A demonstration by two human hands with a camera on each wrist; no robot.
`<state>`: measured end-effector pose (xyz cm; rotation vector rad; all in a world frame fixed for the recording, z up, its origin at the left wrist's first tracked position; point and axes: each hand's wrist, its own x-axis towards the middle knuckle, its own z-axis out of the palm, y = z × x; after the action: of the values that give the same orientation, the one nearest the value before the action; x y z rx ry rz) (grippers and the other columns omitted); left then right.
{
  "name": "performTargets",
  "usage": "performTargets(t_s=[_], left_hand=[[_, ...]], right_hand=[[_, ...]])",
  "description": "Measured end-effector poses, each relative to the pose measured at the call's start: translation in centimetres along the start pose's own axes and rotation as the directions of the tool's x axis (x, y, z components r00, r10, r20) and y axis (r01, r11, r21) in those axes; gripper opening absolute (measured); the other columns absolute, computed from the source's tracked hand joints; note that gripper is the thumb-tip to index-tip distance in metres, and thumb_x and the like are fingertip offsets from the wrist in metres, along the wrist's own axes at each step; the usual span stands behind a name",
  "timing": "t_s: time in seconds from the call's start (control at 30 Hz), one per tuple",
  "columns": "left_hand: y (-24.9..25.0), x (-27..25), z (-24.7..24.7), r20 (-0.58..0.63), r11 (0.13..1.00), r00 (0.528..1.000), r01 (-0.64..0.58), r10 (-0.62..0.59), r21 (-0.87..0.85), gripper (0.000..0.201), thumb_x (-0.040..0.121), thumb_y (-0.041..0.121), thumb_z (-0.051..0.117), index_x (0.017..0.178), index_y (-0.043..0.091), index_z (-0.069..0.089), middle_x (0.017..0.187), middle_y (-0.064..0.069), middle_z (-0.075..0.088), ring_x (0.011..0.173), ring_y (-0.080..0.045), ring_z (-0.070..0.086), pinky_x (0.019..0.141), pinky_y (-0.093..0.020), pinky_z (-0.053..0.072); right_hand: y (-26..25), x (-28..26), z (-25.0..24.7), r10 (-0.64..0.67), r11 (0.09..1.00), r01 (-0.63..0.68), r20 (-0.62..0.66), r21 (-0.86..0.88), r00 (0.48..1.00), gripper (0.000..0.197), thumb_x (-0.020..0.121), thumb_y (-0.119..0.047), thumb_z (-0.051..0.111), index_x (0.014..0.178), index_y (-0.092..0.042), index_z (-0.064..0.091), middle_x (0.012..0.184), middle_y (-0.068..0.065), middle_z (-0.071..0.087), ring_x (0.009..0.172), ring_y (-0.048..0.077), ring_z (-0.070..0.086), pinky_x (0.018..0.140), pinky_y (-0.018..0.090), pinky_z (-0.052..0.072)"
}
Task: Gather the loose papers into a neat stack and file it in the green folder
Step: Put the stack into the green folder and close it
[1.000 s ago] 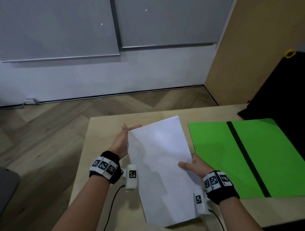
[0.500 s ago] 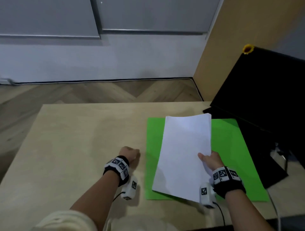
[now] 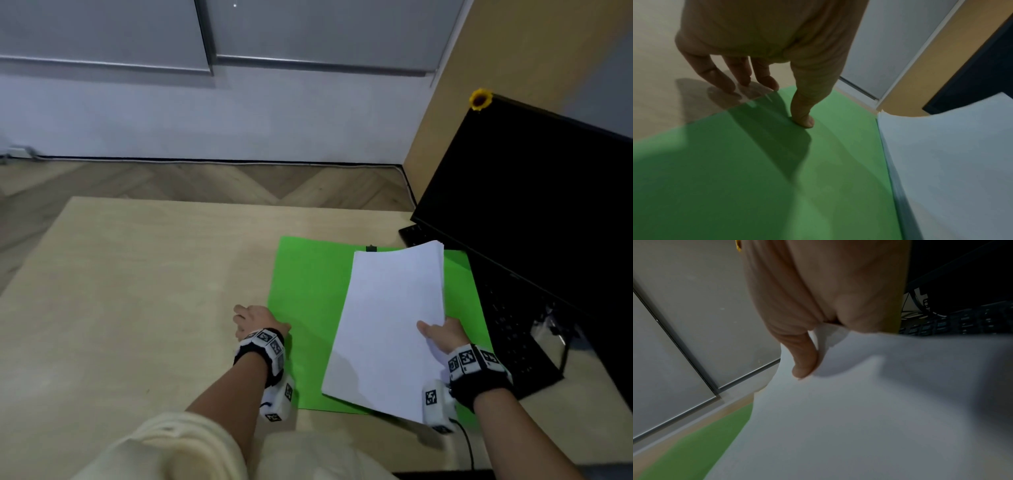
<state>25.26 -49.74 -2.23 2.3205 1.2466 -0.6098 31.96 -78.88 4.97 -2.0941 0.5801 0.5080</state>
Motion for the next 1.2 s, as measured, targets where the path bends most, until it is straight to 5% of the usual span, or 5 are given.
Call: performTargets(t_s=[0.17, 0.27, 0.4, 0.67, 1.2], left_hand=[[0.5, 0.7, -1.2, 0.142, 0.985, 0.990, 0.031, -0.007, -0.168, 0.061, 0.089, 0.033, 0.064, 0.133, -0.003, 0.044, 0.147, -0.022, 0.034, 0.135, -0.037, 0.038, 0.109, -0.039, 0.038], [0.3, 1.3, -3.1, 0.203, 0.913, 0.978, 0.039, 0.049, -0.406, 0.053, 0.090, 0.014, 0.061, 0.135, -0.007, 0.041, 0.139, -0.024, 0.048, 0.125, -0.039, 0.050, 0.098, -0.039, 0.046], [-2.4, 1.4, -7.5, 0.007, 0.824, 0.998, -0.047, 0.062, -0.565, 0.047, 0.085, 0.002, 0.057, 0.130, -0.002, 0.044, 0.125, -0.023, 0.057, 0.112, -0.038, 0.058, 0.096, -0.046, 0.050], [-8.6, -0.9, -16.3, -0.307, 0.838, 0.941, -0.282, 0.145, -0.467, 0.053, 0.080, -0.005, 0.054, 0.131, 0.010, 0.050, 0.117, -0.014, 0.064, 0.099, -0.031, 0.063, 0.092, -0.052, 0.053], [-12.7, 0.9, -20.7, -0.332, 0.901, 0.941, -0.202, 0.070, -0.383, 0.050, 0.082, -0.002, 0.051, 0.128, 0.017, 0.050, 0.113, -0.007, 0.065, 0.097, -0.028, 0.063, 0.086, -0.045, 0.055]], right_hand=[[0.6, 0.3, -0.8, 0.008, 1.000, -0.008, 0.016, 0.013, 1.000, 0.075, 0.090, -0.009, 0.060, 0.148, 0.008, 0.015, 0.158, 0.019, 0.016, 0.146, 0.030, 0.020, 0.116, 0.035, 0.018], [0.5, 0.6, -1.2, 0.018, 1.000, -0.018, 0.003, 0.007, 1.000, 0.075, 0.090, -0.011, 0.062, 0.147, 0.009, 0.018, 0.157, 0.019, 0.020, 0.145, 0.031, 0.024, 0.115, 0.036, 0.020], [0.6, 1.2, -1.1, 0.028, 1.000, -0.028, 0.012, -0.013, 1.000, 0.070, 0.090, -0.011, 0.061, 0.145, 0.010, 0.024, 0.153, 0.021, 0.029, 0.140, 0.034, 0.031, 0.114, 0.039, 0.025], [-2.0, 1.5, 4.2, -0.010, 1.000, 0.012, 0.108, -0.014, 0.994, 0.065, 0.091, -0.007, 0.059, 0.144, 0.010, 0.025, 0.151, 0.020, 0.033, 0.138, 0.033, 0.035, 0.111, 0.037, 0.028], [-7.2, 0.0, 18.4, -0.026, 0.982, 0.059, 0.185, -0.179, 0.982, 0.063, 0.087, -0.015, 0.064, 0.138, 0.010, 0.037, 0.144, 0.023, 0.044, 0.132, 0.035, 0.044, 0.105, 0.035, 0.036]])
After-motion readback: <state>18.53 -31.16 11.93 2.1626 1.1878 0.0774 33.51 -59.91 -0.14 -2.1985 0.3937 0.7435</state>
